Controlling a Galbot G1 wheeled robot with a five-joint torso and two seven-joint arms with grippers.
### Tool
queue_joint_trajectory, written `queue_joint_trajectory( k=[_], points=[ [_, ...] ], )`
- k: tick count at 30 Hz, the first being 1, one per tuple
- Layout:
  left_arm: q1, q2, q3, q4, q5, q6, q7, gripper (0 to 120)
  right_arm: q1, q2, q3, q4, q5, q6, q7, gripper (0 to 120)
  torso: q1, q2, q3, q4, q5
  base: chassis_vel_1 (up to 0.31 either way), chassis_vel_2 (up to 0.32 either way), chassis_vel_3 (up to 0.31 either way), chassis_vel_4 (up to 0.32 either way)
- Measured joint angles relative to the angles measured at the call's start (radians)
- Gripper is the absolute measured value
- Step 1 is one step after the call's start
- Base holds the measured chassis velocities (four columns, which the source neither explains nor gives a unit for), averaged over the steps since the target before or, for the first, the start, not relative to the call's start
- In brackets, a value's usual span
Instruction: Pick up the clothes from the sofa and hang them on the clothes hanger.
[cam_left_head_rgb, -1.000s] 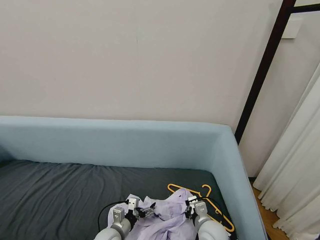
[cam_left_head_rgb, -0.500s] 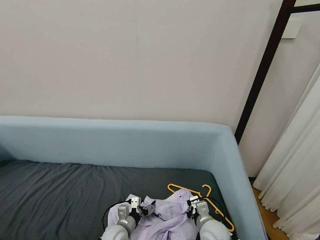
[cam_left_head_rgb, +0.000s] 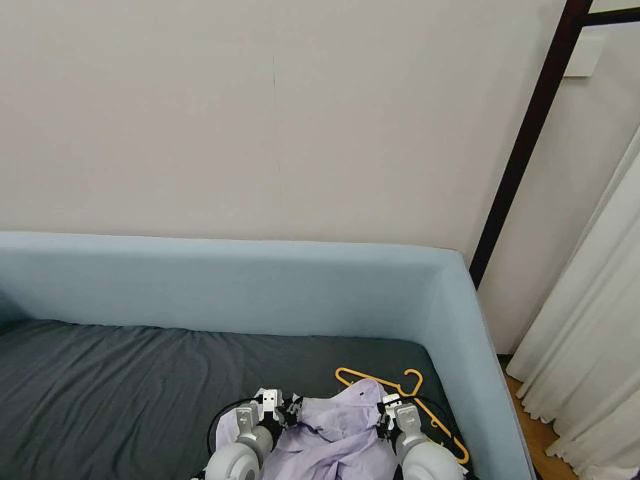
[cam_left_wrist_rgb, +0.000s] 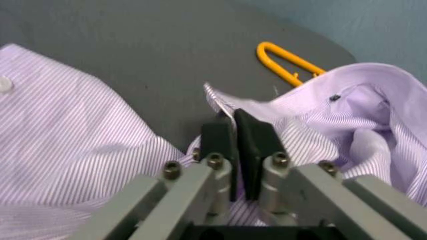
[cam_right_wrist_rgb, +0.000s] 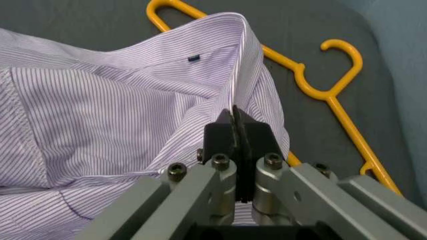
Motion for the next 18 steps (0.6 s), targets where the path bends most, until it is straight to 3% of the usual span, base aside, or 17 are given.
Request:
queue_joint_trajectory(
  k=[12,18],
  points=[
    [0.034,-0.002,-0.02,-0.035,0.033,-0.009,-0.01,0,-0.011,-0.015,0.023,0.018,0.009,0.015,-0.002,0,0.0,0.0,0.0,-0.0001,0.0,0.0,0.0,0.0,0.0],
    [0.075,0.051,-0.087,-0.133,0.173,-0.088,-0.022,0,-0.026,-0.033,0.071,0.084,0.002,0.039,-0.012,0,0.0,0.0,0.0,0.0001,-0.0002,0.0,0.0,0.0,0.0]
  ],
)
